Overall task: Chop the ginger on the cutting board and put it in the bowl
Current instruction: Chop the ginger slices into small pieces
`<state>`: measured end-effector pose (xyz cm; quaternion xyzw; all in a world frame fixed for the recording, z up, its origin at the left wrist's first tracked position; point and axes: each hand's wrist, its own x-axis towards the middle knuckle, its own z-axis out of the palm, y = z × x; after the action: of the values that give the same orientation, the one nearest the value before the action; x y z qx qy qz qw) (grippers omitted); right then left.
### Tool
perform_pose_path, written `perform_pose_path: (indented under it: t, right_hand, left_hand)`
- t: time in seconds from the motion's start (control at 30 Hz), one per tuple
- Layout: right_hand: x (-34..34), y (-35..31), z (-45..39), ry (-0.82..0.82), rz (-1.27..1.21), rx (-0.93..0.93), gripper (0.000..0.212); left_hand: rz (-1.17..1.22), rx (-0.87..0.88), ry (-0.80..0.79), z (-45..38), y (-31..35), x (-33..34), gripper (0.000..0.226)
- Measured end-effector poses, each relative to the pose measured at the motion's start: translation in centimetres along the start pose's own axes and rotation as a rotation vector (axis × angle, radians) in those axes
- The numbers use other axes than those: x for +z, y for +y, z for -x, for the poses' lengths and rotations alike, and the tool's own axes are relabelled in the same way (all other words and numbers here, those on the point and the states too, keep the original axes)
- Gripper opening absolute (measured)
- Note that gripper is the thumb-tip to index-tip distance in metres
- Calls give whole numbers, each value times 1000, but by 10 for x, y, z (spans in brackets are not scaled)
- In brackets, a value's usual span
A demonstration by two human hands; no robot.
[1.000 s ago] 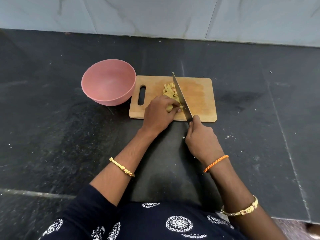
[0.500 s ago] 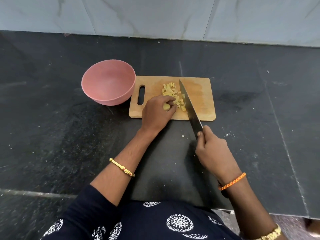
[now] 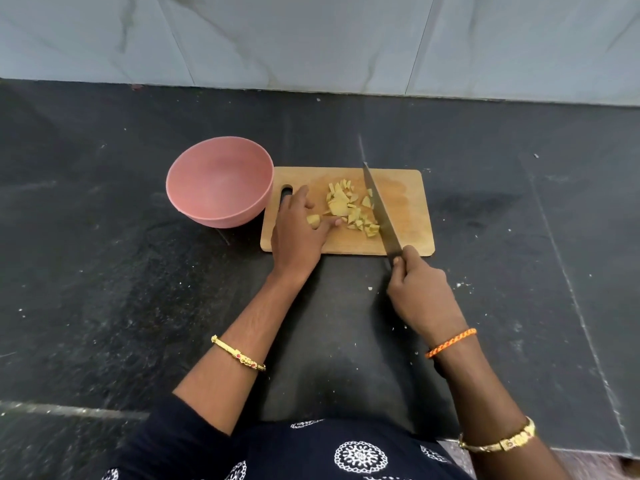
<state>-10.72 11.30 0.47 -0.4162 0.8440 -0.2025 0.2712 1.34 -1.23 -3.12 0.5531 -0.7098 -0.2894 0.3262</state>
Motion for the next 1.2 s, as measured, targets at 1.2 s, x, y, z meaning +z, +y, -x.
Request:
perform_pose_path:
  t: [1.2]
  right_hand:
    - [-10,-33,5,-286,195,13,17]
  left_hand:
    - [-24,-107,40,-11,15,3,22]
